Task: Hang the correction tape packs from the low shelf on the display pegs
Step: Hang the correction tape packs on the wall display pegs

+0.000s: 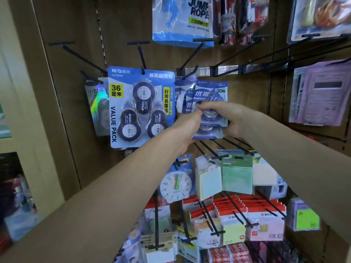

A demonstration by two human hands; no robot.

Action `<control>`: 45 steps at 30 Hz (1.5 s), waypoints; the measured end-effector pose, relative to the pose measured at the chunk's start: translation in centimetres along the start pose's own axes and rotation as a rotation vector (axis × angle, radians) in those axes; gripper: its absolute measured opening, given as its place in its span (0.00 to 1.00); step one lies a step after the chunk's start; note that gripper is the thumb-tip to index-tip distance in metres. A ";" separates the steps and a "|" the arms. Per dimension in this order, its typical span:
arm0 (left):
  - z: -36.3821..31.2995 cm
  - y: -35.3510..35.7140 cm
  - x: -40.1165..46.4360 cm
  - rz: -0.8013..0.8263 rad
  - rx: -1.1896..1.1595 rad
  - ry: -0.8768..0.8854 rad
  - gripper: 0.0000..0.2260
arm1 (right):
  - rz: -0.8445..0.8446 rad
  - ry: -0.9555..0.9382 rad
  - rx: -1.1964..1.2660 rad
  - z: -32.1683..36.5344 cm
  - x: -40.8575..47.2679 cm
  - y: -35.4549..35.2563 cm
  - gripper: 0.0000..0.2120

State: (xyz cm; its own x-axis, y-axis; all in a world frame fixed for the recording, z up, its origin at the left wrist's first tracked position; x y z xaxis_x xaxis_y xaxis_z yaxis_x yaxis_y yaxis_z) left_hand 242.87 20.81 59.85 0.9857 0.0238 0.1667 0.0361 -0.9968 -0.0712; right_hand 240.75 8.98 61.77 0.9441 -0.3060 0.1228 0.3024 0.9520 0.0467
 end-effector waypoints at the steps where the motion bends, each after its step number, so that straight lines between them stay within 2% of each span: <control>1: 0.1 0.0 -0.1 0.012 -0.013 -0.002 0.28 | 0.003 -0.006 0.003 -0.1 -0.2 -0.3 0.08; 2: 0.1 0.1 -0.1 0.030 -0.020 0.000 0.29 | 0.007 -0.012 0.026 -0.2 -0.4 -0.6 0.08; 5: 0.2 -0.1 -1.1 0.061 0.007 0.074 0.19 | 0.009 -0.033 0.136 -0.5 -1.4 -1.6 0.11; 7: 0.3 -0.4 -2.1 0.082 0.012 0.119 0.17 | 0.032 -0.057 0.173 -0.6 -2.4 -2.2 0.17; 10: 0.3 -1.2 -3.9 0.064 0.040 0.194 0.12 | 0.091 -0.071 0.192 -0.7 -4.1 -3.0 0.18; 15: 0.3 -2.2 -6.4 0.062 -0.012 0.257 0.13 | 0.165 -0.145 0.050 -0.6 -6.8 -4.3 0.19; 21: -0.1 -3.2 -7.7 0.032 -0.077 0.328 0.28 | 0.173 -0.217 0.055 -1.5 -8.7 -4.2 0.15; 27: 0.7 -3.7 -7.5 0.004 -0.179 0.329 0.21 | 0.150 -0.243 0.082 -2.3 -8.7 -4.0 0.15; 30: 0.7 -4.1 -7.3 -0.014 -0.191 0.347 0.20 | 0.139 -0.282 0.095 -2.3 -8.9 -3.8 0.13; 36: 0.5 -4.2 -6.6 -0.038 -0.205 0.369 0.17 | 0.029 -0.341 0.113 -2.2 -8.8 -3.1 0.19; 45: 0.0 -4.6 -6.3 -0.072 -0.207 0.444 0.16 | 0.011 -0.359 0.168 -1.6 -8.8 -2.3 0.11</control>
State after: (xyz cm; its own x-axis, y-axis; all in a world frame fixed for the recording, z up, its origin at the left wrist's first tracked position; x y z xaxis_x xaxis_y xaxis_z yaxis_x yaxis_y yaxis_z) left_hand 236.51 25.22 59.09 0.8152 0.1036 0.5699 0.0238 -0.9890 0.1458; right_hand 231.99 9.46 58.98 0.8321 -0.3071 0.4618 0.2389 0.9500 0.2011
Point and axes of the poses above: each hand's wrist, its own x-axis towards the middle knuckle, its own y-axis out of the palm, z = x × y, the point moved 2 cm from there along x, towards the middle knuckle, and after that the axes turned 13 degrees about -z, right-handed, at the moved point
